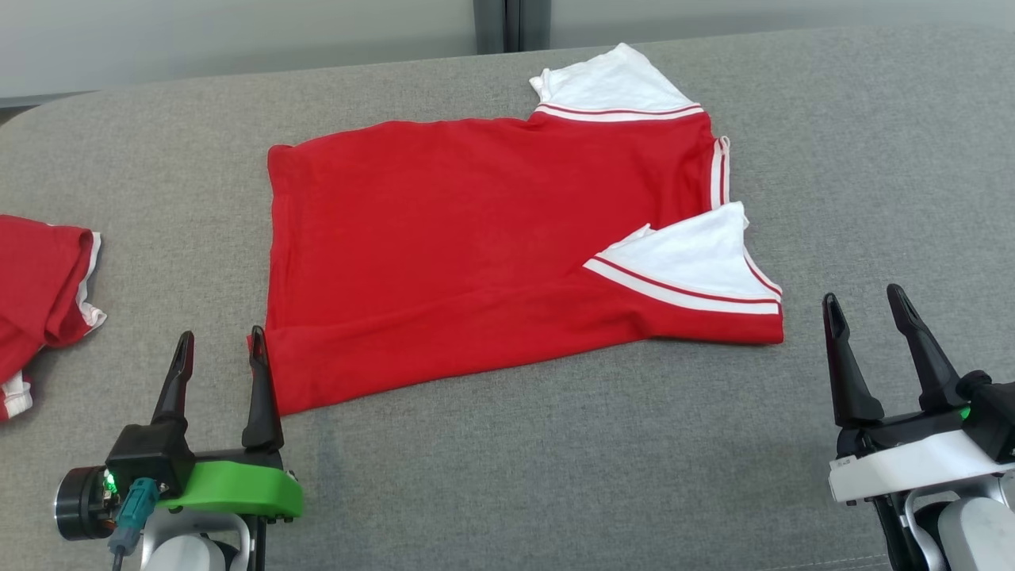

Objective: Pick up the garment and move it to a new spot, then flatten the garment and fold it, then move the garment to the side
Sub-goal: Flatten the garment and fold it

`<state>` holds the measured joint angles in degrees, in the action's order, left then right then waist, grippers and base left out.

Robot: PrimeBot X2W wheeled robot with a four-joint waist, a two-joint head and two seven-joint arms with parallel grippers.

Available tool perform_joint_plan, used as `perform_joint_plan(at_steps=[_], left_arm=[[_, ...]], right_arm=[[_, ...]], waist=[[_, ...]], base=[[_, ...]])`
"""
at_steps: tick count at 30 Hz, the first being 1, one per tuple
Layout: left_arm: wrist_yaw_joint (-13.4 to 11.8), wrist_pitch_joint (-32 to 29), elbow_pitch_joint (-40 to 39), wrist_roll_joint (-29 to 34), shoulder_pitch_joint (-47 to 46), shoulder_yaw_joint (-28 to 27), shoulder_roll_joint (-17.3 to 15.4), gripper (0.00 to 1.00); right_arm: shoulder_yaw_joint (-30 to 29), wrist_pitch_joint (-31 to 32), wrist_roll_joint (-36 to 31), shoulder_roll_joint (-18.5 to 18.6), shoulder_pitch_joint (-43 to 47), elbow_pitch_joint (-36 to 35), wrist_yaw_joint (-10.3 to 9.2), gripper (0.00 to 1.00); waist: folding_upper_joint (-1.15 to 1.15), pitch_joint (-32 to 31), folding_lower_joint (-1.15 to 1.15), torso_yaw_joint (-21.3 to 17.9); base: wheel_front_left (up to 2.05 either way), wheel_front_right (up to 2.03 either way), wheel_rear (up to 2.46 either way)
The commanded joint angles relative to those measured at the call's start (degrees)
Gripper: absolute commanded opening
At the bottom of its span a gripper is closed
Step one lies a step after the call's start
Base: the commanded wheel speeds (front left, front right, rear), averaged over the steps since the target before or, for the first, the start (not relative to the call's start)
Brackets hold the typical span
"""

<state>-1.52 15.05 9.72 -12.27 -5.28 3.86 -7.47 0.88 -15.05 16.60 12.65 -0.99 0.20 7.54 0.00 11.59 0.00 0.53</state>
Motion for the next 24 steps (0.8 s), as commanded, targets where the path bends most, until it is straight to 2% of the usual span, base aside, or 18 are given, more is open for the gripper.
perform_joint_plan(at_steps=[1,5,8,10,21,22,23,24], left_arm=[[0.09,0.15,0.11,0.45,0.79,0.09,-0.12,1.00],[0.41,0.16,0.59,0.26,0.94,0.45,-0.27,1.00],[1.89,-2.85,4.51,-1.76,-0.73,1.30,0.00,1.00],[3.61,-5.80,10.18,-4.52,-2.57,1.46,0.53,1.00],[7.48,-9.96,23.35,-10.38,-9.59,2.42,1.14,0.98],[7.92,-10.77,24.15,-11.01,-9.89,2.89,1.24,0.46],[8.10,-11.14,24.53,-11.38,-10.00,3.27,1.20,0.00],[8.34,-11.35,24.81,-12.00,-10.15,3.58,1.17,0.00]], right_arm=[[0.08,-0.08,0.05,-0.12,0.81,-0.20,-0.10,1.00],[-0.05,0.28,0.36,-0.12,0.89,0.03,-0.10,1.00],[0.61,0.78,1.88,0.99,-1.35,5.15,-0.10,1.00],[2.38,0.91,3.16,1.94,-4.46,11.31,-0.10,1.00],[10.94,1.01,8.21,3.49,-16.77,29.47,-0.11,1.00],[11.85,1.57,9.01,3.47,-17.58,30.91,-0.11,1.00],[12.44,2.11,9.71,3.48,-18.09,32.08,-0.11,0.42],[12.89,2.10,10.34,3.57,-18.67,33.05,-0.11,0.13]], waist=[[0.00,-0.40,0.00,-0.16],[0.00,-0.65,0.00,-0.12],[0.00,0.75,0.00,0.37],[0.00,2.99,0.00,1.19],[0.00,6.58,0.00,2.67],[0.00,6.60,0.00,2.65],[0.00,6.59,0.00,2.62],[0.00,6.62,0.00,2.58]], base=[[0.00,0.00,0.00],[0.00,0.00,0.00],[0.00,0.00,0.00],[0.00,0.00,0.00],[0.00,0.00,0.00],[0.00,0.00,0.00],[0.00,0.00,0.00],[0.00,0.00,0.00]])
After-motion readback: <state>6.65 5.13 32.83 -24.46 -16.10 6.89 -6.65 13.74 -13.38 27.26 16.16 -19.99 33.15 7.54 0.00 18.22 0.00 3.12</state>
